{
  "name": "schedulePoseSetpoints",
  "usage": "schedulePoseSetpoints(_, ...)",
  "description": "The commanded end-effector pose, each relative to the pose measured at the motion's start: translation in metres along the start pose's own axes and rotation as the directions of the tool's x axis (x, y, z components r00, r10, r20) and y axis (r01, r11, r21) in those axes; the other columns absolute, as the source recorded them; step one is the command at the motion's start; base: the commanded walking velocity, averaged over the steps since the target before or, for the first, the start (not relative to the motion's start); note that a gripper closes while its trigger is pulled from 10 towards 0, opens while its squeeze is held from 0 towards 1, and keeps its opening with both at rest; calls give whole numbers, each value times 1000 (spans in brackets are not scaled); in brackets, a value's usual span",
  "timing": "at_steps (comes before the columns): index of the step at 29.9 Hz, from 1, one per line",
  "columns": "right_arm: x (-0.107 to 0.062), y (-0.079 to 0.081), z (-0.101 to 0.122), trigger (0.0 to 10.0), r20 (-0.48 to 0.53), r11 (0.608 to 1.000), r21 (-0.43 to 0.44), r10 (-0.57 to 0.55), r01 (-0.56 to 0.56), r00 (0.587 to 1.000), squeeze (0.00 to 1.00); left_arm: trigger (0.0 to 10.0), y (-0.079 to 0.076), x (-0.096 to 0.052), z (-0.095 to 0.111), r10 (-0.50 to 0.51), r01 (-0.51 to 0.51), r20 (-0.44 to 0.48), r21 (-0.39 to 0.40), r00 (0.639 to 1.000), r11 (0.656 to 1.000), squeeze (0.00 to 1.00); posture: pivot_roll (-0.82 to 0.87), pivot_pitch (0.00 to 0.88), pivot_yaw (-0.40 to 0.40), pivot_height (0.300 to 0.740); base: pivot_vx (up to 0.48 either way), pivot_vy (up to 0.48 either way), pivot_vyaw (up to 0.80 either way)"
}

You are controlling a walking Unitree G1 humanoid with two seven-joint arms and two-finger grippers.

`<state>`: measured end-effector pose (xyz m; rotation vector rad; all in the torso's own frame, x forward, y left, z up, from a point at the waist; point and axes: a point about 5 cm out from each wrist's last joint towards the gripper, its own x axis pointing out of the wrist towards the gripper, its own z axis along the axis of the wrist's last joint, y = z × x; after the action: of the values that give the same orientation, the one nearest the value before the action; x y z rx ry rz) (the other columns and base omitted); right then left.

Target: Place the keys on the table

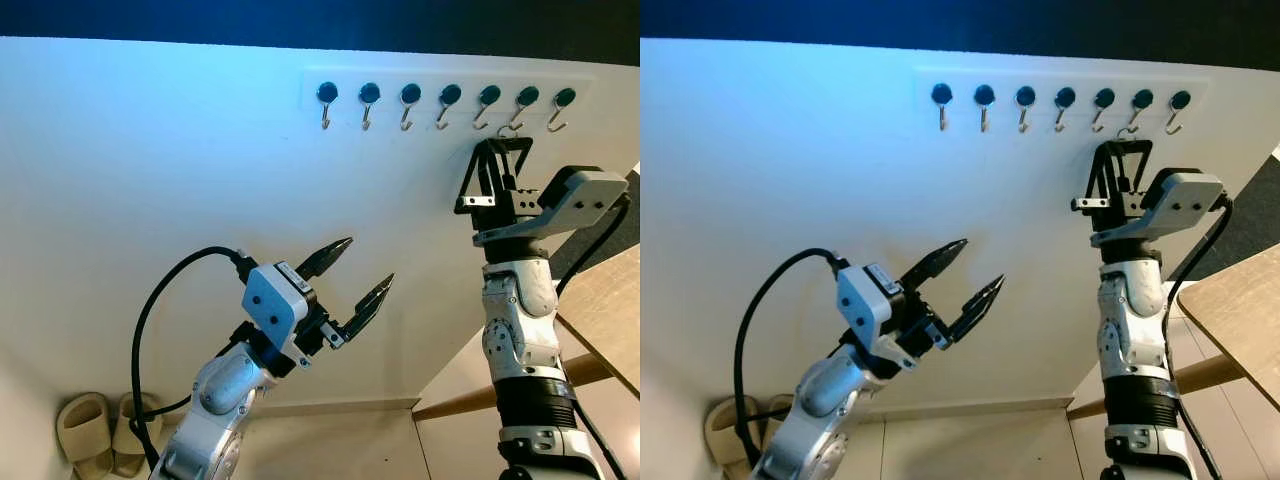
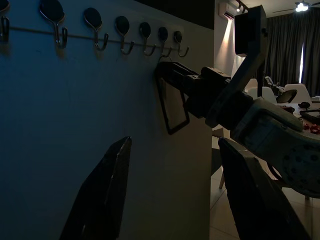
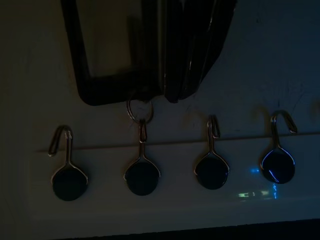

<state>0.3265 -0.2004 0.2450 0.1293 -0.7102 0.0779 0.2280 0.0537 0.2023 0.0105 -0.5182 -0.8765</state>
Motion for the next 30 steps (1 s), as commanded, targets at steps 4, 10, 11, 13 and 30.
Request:
schedulePoseSetpoints(4, -4, -4, 4, 0, 22, 999, -30, -19, 19, 1000, 0, 10000, -4, 2, 3, -28, 28, 13, 2, 1000, 1000, 0, 65, 106, -63, 740, 0, 0, 0)
schedulePoseSetpoints(10, -5, -3, 7, 0, 44, 999, -44, -24, 26, 999, 0, 10000, -5, 2, 3, -33, 33, 12, 2, 999, 999, 0, 65, 104, -63, 740, 0, 0, 0)
schedulePoseSetpoints(11, -5, -3, 7, 0, 44, 999, -44, -24, 26, 999, 0, 10000, -5, 2, 3, -33, 33, 12, 2, 999, 999, 0, 65, 104, -63, 740, 0, 0, 0)
schedulePoseSetpoints(13, -7, -3, 7, 0, 45, 998, -56, -27, 29, 999, 0, 10000, -5, 2, 3, -33, 33, 12, 2, 999, 999, 0, 66, 101, -63, 740, 0, 0, 0)
schedulePoseSetpoints(30, -110, 17, -70, 10000, -359, 984, -114, 88, -138, 929, 0, 10000, 28, -76, -73, 306, -333, -344, -23, 888, 943, 0, 65, 105, -78, 740, 0, 0, 0)
